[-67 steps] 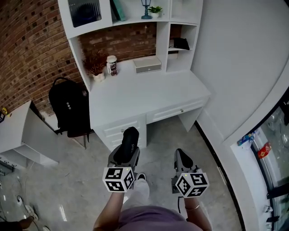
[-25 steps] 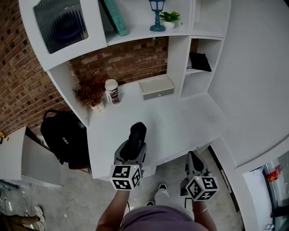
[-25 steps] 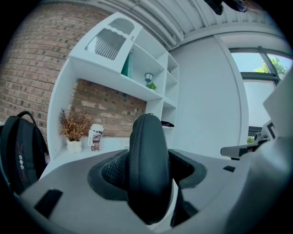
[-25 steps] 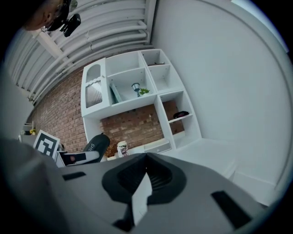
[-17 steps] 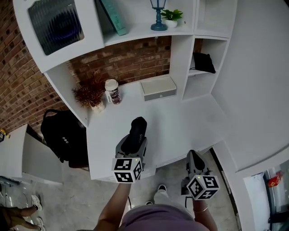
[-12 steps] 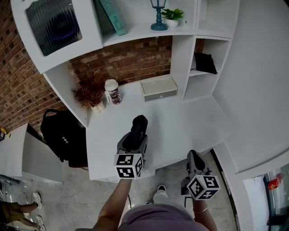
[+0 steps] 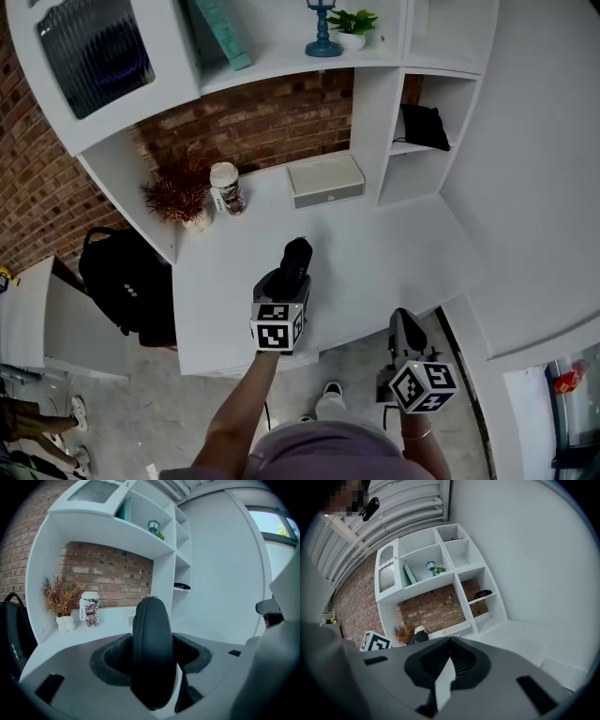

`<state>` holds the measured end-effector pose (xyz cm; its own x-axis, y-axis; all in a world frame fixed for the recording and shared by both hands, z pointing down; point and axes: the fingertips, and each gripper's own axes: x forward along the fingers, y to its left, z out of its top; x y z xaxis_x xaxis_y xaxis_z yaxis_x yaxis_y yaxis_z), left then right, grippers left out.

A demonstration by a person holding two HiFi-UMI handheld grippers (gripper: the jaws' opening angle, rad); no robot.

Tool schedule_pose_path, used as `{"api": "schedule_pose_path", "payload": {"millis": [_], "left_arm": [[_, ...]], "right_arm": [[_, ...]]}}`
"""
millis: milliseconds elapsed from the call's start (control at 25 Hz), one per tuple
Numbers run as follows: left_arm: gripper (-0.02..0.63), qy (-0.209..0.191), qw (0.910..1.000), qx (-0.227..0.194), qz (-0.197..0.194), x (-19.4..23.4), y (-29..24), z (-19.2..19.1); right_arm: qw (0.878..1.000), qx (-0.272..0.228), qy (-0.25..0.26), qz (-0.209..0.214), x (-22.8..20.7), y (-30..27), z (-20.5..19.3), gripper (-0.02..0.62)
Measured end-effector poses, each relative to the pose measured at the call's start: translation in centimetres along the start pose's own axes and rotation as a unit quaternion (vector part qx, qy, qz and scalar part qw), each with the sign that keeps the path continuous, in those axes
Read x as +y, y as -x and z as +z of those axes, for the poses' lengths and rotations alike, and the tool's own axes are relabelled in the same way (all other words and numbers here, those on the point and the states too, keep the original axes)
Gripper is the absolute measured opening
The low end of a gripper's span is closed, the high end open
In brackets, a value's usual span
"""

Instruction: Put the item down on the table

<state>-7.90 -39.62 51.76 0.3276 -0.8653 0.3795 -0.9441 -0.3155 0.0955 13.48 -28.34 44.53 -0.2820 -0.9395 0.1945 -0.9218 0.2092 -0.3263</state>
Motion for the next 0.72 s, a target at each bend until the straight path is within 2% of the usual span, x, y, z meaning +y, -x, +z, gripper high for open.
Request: {"api": "schedule_pose_path", "payload": {"millis": [480, 720], "left_arm": [[0.267, -0.023, 0.9973, 0.069, 0.008, 0.2, -4.7, -4.7], [0.267, -0.038, 0.993, 0.112, -0.003, -0.2, -6.5, -6.8]], "right_arm": [[1.0, 0.001, 0.0, -0.008, -1.0, -0.7, 0.2, 0.002], [1.0, 0.003, 0.0, -0.01, -1.2, -1.2, 0.2, 0.002]]}}
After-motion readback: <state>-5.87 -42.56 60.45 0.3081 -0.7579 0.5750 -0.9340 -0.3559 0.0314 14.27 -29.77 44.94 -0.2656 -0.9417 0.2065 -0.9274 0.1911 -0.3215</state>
